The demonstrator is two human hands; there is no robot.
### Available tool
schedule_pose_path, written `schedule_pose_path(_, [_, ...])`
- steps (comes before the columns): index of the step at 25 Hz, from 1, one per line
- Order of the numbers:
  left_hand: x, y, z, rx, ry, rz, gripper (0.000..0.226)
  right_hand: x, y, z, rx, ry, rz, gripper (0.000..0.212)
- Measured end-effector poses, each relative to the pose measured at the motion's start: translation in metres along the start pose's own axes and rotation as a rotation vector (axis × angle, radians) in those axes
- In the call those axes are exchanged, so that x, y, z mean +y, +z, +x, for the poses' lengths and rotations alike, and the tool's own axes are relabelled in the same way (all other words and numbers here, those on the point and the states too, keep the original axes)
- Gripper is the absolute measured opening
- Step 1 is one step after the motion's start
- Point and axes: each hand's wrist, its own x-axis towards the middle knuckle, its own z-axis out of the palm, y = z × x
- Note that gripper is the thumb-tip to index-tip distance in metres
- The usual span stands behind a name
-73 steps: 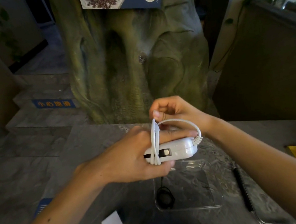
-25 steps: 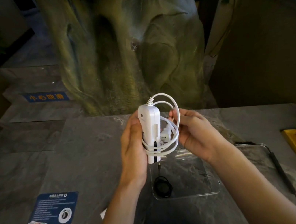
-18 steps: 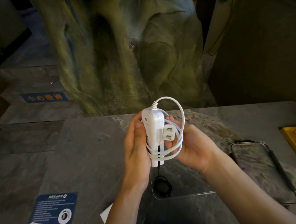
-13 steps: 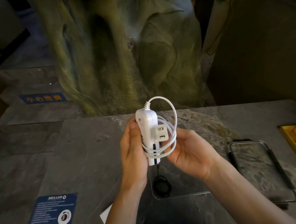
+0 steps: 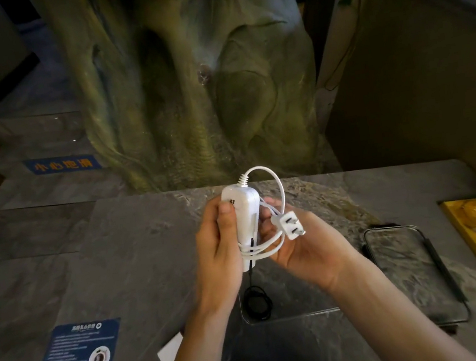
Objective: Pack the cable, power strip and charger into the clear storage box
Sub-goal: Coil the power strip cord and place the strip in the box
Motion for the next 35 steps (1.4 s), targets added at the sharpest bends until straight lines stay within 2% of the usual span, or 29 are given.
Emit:
schedule_pose_path(3, [-0.006,-0.003,0.003,0.077,0.014,0.11,0.033,-0.002,-0.002,-0.002,0.008,-0.047,0.02,0.025])
schedule_pose_path(7, [-0.013,-0.004,0.004,0.094,0.027,0.215,0.034,-0.004,-0.002,-0.008,-0.049,-0.074,-0.004,0.022])
schedule_pose_path(11, [-0.017,-0.004,0.005,0.127,0.002,0.25,0.031,-0.005,-0.01,-0.014,-0.134,-0.151,-0.126,0.062])
schedule_pose_path(13, [-0.017,-0.004,0.004,0.133,0.009,0.277,0.034,-0.006,-0.012,-0.017,-0.112,-0.17,-0.227,0.069])
schedule_pose_path(16, [-0.017,-0.005,0.006,0.137,0.022,0.361,0.04,-0.007,-0.009,-0.016,-0.023,-0.168,-0.345,0.057])
schedule_pose_path(20, [-0.016,-0.013,0.005,0.121,-0.012,0.37,0.039,-0.005,-0.004,-0.016,0.011,-0.23,-0.403,0.033])
schedule_pose_path(25, [-0.012,-0.012,0.006,0.106,-0.037,0.349,0.038,-0.008,-0.008,-0.015,0.034,-0.32,-0.61,0.027])
schedule_pose_path(27, [-0.012,-0.013,0.007,0.108,-0.023,0.377,0.023,-0.013,-0.01,-0.016,0.059,-0.346,-0.771,0.024])
schedule_pose_path(29, [-0.013,-0.019,0.009,0.141,-0.014,0.375,0.02,-0.021,-0.013,-0.017,0.1,-0.367,-0.876,0.022])
schedule_pose_path(31, [-0.014,-0.026,0.013,0.182,-0.019,0.368,0.028,-0.032,-0.017,-0.019,0.139,-0.39,-0.906,0.021])
schedule_pose_path(35, [-0.022,-0.034,0.02,0.218,-0.05,0.369,0.026,-0.042,-0.022,-0.024,0.148,-0.443,-0.928,0.015])
